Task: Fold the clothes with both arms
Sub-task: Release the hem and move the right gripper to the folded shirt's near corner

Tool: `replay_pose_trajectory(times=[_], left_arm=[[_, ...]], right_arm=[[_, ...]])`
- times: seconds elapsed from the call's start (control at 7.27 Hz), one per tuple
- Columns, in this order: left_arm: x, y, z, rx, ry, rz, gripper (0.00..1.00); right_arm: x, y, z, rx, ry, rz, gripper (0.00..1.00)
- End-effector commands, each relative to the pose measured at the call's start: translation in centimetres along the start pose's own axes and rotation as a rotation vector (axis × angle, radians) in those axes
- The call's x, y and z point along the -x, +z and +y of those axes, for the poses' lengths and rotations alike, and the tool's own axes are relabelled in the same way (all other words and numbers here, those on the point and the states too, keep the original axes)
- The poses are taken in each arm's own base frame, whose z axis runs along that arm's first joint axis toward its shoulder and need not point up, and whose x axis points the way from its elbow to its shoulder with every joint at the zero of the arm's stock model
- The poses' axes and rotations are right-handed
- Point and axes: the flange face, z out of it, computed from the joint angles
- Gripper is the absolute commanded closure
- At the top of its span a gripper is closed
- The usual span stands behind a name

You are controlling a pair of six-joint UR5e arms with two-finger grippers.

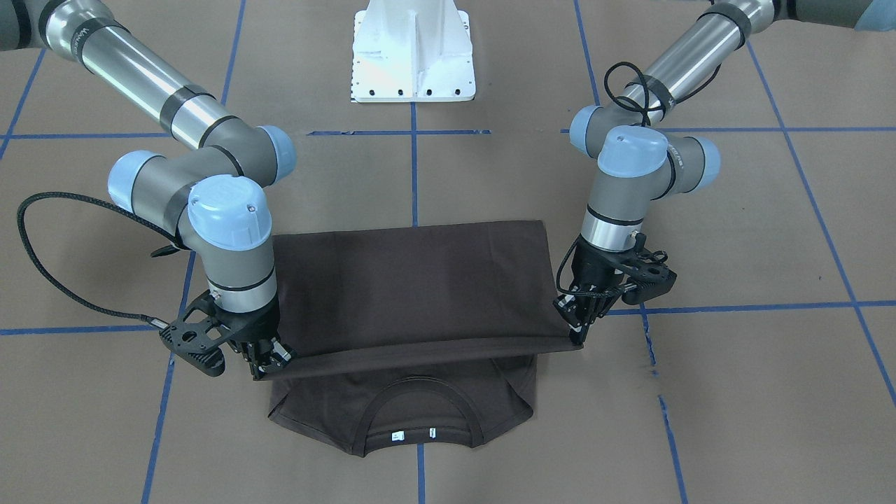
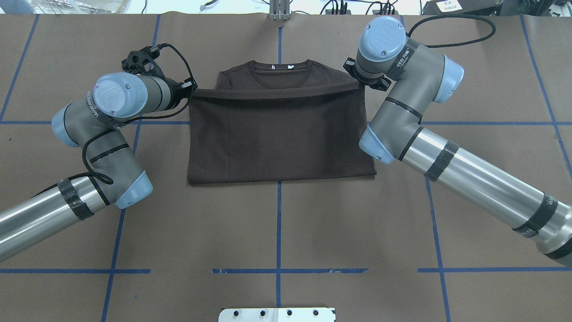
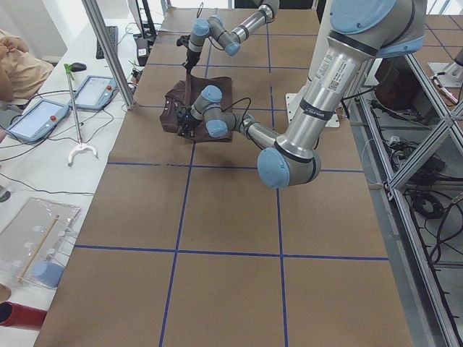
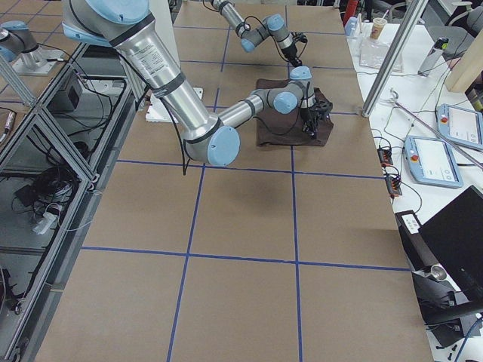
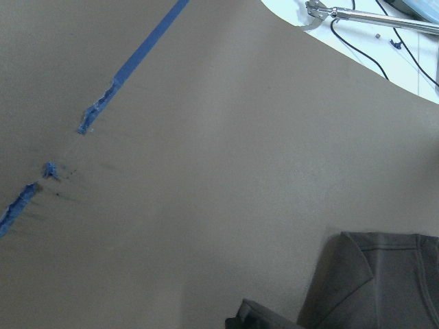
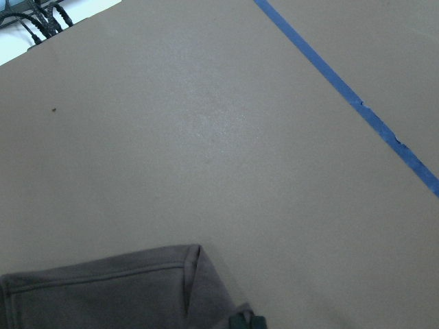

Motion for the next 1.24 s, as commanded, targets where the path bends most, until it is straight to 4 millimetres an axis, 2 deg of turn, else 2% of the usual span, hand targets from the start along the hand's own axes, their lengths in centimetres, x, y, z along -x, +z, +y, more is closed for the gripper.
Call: replay_pose_trajectory(times=[0.0,0.14,0.28,0.41,0.55,0.69,0.83,0.96,1.1], left_arm=[[-0.2,0.3,0.0,0.000,-0.001,0.012,1.00],[0.1,0.5,-0.1,-0.002,-0.002,0.006,1.00],[0.4,0.7,-0.2,-0.003,-0.003,0.000,0.72],[0.5,0.7,-0.1,0.001,-0.002,0.003,0.53],[0.7,0.3,-0.1,0.003,-0.002,0.053,0.50],[1.0,-0.1,-0.1,0.005,0.000,0.085,0.50],[0.9,-0.1,-0.1,0.005,-0.005,0.088,0.49],[0.8,-0.2,-0.1,0.005,-0.006,0.091,0.49],[0.9,-0.2,-0.1,0.005,-0.006,0.090,0.49]], right_arm=[[0.7,0.6,0.1,0.002,-0.006,0.011,1.00],[0.3,1.8,-0.2,-0.002,-0.005,0.021,1.00],[0.5,2.3,-0.2,-0.004,-0.009,-0.031,0.74],[1.0,1.7,-0.1,-0.001,-0.005,-0.065,0.63],[1.0,0.7,0.0,0.002,-0.003,-0.087,0.53],[-0.5,-0.6,0.4,0.026,-0.006,-0.115,0.46],[-4.8,-2.5,3.2,0.119,-0.014,-0.151,0.46],[-8.1,-4.1,6.3,0.163,-0.004,-0.168,0.43],[-11.1,-4.7,9.7,0.200,0.013,-0.162,0.37]])
